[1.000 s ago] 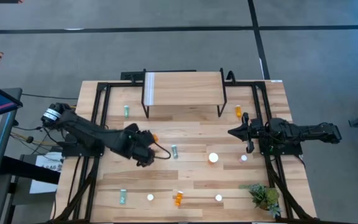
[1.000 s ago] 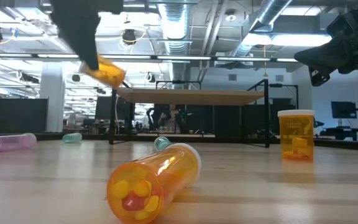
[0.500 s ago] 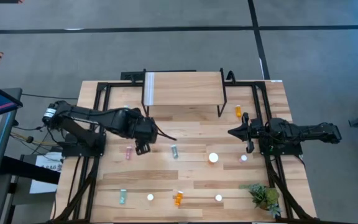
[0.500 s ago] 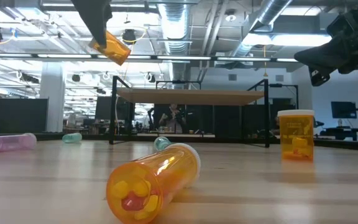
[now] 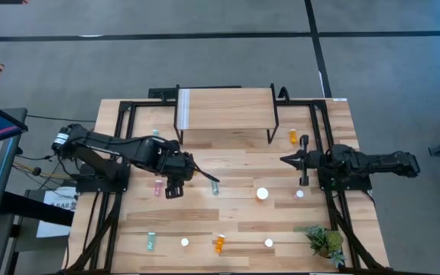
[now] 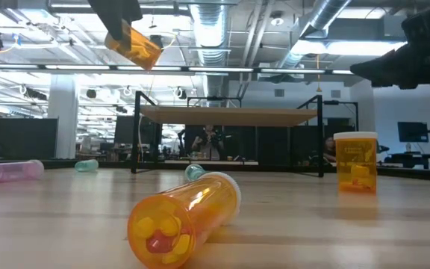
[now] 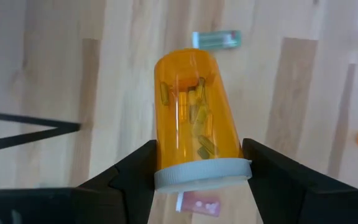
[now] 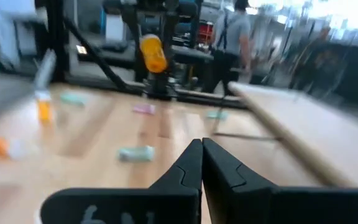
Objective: Pick and place medicine bottles onto shelf by color
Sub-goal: Put the left large orange pill bottle on the shelf
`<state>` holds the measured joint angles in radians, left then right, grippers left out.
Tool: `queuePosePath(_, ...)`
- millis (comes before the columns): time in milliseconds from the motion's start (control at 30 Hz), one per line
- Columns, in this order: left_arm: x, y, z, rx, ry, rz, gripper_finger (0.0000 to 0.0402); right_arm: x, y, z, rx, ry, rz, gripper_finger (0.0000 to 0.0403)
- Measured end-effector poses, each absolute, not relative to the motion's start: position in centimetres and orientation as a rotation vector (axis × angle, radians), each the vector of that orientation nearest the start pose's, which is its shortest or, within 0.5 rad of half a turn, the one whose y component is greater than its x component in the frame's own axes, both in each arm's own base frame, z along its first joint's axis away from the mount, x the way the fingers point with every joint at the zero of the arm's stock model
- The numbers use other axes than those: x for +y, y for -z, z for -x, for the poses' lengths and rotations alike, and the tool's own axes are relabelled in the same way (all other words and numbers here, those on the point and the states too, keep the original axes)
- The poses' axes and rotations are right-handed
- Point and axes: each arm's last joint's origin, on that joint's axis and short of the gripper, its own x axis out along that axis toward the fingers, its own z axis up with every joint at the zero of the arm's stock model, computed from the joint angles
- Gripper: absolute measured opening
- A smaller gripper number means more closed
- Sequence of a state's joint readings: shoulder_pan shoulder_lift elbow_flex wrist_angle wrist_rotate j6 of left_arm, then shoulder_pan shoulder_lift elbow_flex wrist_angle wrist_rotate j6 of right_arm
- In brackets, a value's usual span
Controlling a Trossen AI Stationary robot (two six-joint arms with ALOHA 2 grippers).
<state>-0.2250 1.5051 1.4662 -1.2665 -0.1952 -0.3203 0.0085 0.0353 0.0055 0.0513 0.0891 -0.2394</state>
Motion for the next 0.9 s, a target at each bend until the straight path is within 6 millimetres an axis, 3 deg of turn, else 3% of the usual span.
queuePosePath(200, -6.4, -32.5, -26.8, 1.252, -0.157, -0.006, 0.0206, -0.2, -17.0, -9.9, -0.032, 0.092, 0.310, 0.0027)
queuePosePath(600, -8.0, -32.6, -27.0, 1.196, -0.105, -0.016, 0.0206, -0.2, -20.7, -9.0, -0.448, 0.002, -0.343, 0.0027)
queuePosePath(900, -8.2, -32.7, -27.1, 1.177, -0.095, -0.017, 0.0206, 0.5, -20.0, -10.2, -0.342, -0.068, -0.433, 0.0026)
